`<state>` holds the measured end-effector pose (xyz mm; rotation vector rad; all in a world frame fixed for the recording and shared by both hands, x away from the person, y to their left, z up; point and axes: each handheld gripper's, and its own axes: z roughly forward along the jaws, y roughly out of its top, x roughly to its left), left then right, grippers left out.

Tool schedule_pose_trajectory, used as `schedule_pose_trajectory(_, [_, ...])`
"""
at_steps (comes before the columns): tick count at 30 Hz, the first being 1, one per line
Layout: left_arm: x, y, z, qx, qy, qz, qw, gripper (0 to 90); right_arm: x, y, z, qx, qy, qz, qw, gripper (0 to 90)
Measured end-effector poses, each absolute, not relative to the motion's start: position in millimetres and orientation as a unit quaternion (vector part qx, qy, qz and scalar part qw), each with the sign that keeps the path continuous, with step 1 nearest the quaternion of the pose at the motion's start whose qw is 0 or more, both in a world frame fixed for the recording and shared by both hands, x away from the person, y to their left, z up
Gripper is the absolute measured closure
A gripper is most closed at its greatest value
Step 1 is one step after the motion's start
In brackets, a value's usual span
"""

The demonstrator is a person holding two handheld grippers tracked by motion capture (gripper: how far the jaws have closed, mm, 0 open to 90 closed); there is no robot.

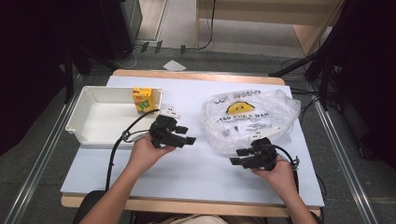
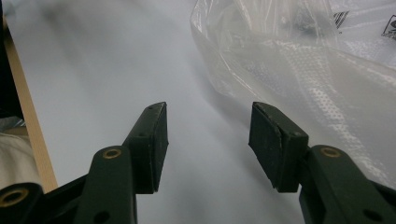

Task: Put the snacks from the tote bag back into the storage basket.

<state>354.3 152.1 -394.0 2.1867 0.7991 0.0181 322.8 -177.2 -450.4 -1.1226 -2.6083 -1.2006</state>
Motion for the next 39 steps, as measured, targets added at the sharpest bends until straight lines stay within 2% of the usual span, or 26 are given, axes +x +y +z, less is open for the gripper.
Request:
schedule_pose_trajectory(16, [344.8, 121.1, -412.2, 0.877, 0.285, -0.002, 0.388, 43.2, 323.0, -176.1, -452.2, -0.363, -0.846, -0.39, 0.029, 48.1])
schedule_pose_trajectory(24, [341.8, 122.9, -416.4, 0.86, 0.304, -0.002, 0.41, 43.6, 324.8, -175.3, -451.4, -0.359, -0.846, -0.393, 0.028, 48.1])
schedule_pose_trajectory(39, [338.0, 121.1, -422.9, 0.869, 0.299, 0.005, 0.393, 42.3, 325.9, -173.5, -451.4, -0.357, -0.848, -0.39, 0.029, 48.1])
